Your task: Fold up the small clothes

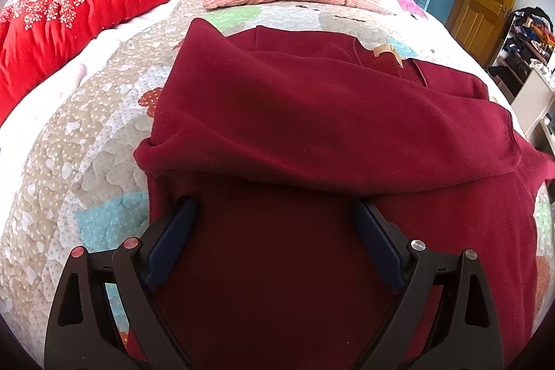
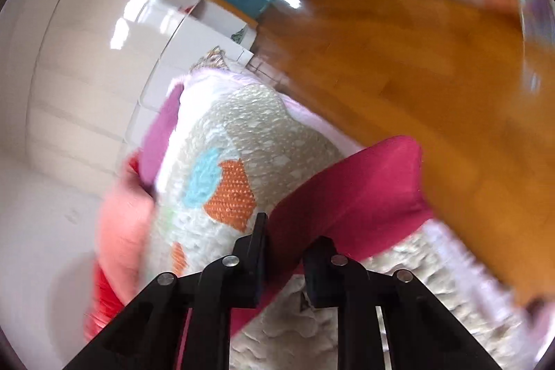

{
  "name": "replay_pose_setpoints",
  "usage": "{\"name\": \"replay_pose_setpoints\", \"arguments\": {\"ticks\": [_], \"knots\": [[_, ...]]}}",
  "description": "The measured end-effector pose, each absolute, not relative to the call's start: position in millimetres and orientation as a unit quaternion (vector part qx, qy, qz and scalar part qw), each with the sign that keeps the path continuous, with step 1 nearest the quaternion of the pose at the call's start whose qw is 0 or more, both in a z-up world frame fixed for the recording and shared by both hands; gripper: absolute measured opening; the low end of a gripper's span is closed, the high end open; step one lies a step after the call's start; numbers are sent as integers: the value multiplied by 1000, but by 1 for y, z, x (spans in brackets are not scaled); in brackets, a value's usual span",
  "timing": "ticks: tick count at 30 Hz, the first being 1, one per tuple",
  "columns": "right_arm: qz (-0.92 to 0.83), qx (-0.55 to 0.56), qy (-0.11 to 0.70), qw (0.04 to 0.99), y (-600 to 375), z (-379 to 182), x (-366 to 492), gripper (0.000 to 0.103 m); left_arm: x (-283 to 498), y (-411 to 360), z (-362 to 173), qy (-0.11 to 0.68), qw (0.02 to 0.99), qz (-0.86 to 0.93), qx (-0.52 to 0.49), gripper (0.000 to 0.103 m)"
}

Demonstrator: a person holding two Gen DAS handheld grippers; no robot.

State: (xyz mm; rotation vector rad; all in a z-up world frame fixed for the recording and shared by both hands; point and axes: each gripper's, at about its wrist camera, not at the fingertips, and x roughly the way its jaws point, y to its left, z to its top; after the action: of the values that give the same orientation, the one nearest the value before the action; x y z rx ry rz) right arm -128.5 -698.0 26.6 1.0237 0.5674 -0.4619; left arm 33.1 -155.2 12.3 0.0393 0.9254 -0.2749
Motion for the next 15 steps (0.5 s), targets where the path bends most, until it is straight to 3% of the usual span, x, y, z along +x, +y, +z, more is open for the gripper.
{"name": "replay_pose_setpoints", "arguments": {"ticks": [7,10,11,12,13,15], "knots": [[-130,262,208,933,-564,164,-118,15,30,-141,23,434,887,-157,-29,96],[-58,205,212,954,-482,181,-82,17,25,-119,41,422,887,-163,-89,96],[-10,191,227,955,-443,175,-65,30,24,-110,48,418,889,-158,-104,96],[29,181,250,951,-418,166,-54,62,24,-105,53,418,889,-154,-109,96],[85,165,298,936,-383,149,-37,73,24,-100,57,419,888,-152,-111,96],[139,129,357,915,-337,122,-28,74,24,-90,65,414,891,-152,-111,96]]}}
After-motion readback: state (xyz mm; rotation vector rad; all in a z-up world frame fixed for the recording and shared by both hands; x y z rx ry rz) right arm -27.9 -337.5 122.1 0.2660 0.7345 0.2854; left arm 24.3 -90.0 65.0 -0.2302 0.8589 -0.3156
